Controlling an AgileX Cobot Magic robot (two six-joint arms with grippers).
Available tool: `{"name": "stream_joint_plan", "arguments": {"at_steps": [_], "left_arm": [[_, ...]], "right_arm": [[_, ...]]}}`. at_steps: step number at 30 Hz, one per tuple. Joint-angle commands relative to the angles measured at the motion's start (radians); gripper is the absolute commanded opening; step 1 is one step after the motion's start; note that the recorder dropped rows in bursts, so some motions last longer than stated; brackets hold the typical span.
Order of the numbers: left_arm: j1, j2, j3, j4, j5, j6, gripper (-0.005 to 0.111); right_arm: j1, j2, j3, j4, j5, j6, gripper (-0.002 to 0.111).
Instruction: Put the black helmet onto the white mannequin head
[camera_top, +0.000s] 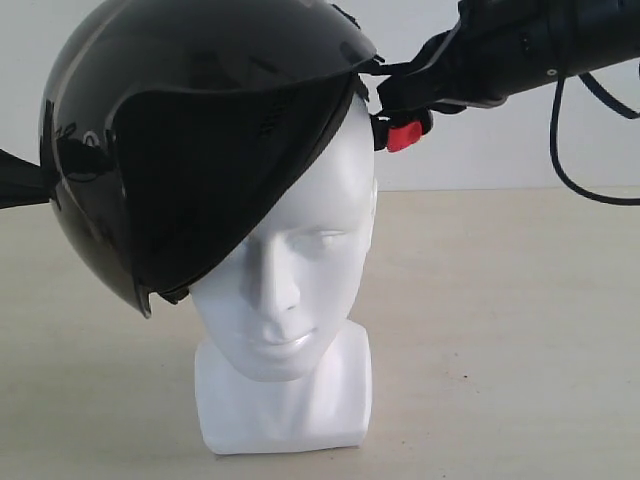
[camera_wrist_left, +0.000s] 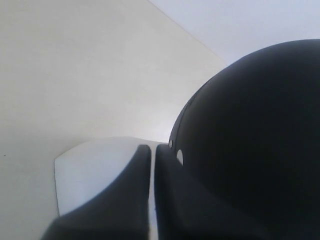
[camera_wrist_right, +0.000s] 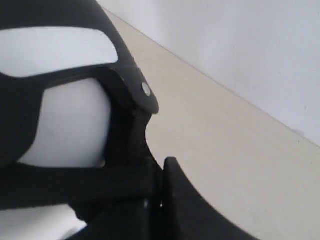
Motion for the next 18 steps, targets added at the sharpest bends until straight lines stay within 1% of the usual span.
{"name": "stream_joint_plan", "arguments": {"at_steps": [1, 4, 8, 12, 15, 18], "left_arm": [[-0.003, -0.01, 0.002, -0.025, 0.011, 0.009, 0.004], [-0.003, -0.01, 0.002, -0.05, 0.022, 0.024, 0.004], [-0.003, -0.01, 0.002, -0.103, 0.041, 0.031, 0.004], [-0.003, -0.01, 0.002, -0.191, 0.045, 0.05, 0.004], [-0.018, -0.01, 0.002, -0.232, 0.062, 0.054, 0.004], [-0.049, -0.01, 0.002, -0.241, 0.054, 0.054, 0.004]], "right_arm": [[-0.005, -0.004, 0.0, -0.171, -0.001, 0.184, 0.0], [-0.005, -0.004, 0.0, -0.238, 0.028, 0.239, 0.0], [-0.005, -0.004, 0.0, -0.258, 0.066, 0.264, 0.0], [-0.005, -0.004, 0.0, -0.263, 0.105, 0.266, 0.0], [-0.005, -0.004, 0.0, -0.281, 0.143, 0.291, 0.0], [-0.005, -0.004, 0.0, -0.296, 0.187, 0.312, 0.0]]}}
